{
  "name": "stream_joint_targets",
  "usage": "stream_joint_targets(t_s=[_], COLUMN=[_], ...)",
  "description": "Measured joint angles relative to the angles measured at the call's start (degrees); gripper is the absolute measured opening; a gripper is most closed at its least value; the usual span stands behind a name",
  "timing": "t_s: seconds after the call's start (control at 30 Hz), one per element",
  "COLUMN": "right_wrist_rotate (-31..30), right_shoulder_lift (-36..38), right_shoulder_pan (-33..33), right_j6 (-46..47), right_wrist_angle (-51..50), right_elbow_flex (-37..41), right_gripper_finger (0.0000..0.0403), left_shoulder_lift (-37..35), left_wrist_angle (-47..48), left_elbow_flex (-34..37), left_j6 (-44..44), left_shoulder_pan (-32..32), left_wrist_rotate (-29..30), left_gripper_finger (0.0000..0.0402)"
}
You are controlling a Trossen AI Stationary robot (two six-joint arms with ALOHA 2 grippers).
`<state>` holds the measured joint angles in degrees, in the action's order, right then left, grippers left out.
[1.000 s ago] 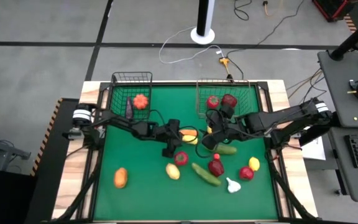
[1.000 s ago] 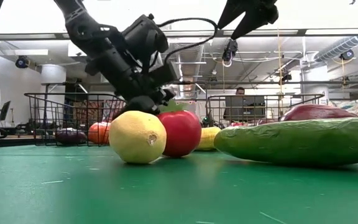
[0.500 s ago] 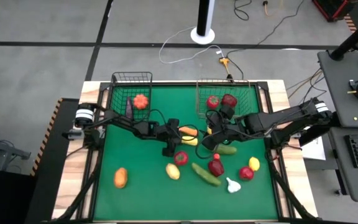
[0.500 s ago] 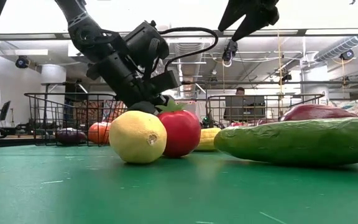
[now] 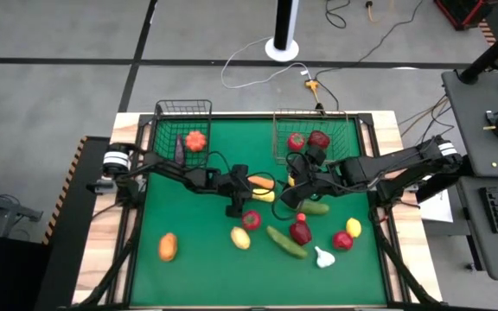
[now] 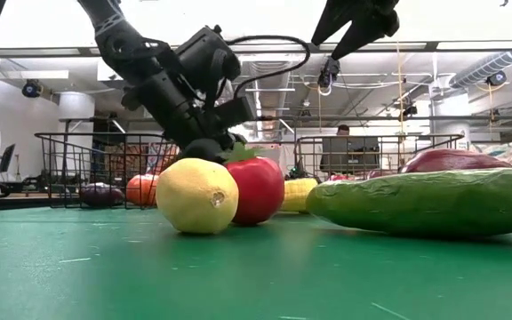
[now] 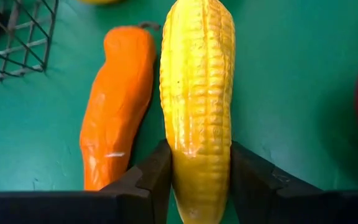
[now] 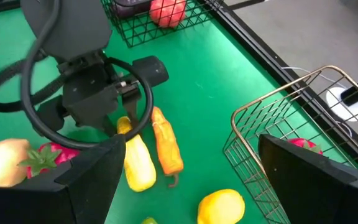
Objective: Sort produce into baskets
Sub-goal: Put the yellow corn into the left wire basket
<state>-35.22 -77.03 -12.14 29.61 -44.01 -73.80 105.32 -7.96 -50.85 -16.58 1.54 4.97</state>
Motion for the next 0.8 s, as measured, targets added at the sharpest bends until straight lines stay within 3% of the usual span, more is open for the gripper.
stream_joint_targets(t_s=[0.23, 0.4, 0.67, 0.8], right_wrist_rotate=[0.0, 0.0, 0.0, 0.0], right_shoulder_lift=[0.0, 0.0, 0.0, 0.0], right_shoulder_pan=[0.0, 0.0, 0.0, 0.0], right_j6=[0.0, 0.0, -0.2, -0.2], right_wrist_angle=[0.0, 0.0, 0.0, 0.0], right_elbow_flex=[0.0, 0.0, 0.0, 0.4], right_gripper_finger=[0.0358, 0.0358, 0.0358, 0.0358], left_shoulder_lift=[-6.2, -13.9, -31.4, -40.1], left_wrist_angle=[4.1, 12.0, 33.4, 43.4], left_elbow_flex=[0.0, 0.0, 0.0, 0.0], left_j6=[0.4, 1.2, 7.2, 14.9], left_shoulder_pan=[0.0, 0.0, 0.9, 3.3], left_wrist_rotate=[0.5, 2.2, 24.5, 31.7], left_gripper_finger=[0.0114, 0.0115, 0.0115, 0.0115])
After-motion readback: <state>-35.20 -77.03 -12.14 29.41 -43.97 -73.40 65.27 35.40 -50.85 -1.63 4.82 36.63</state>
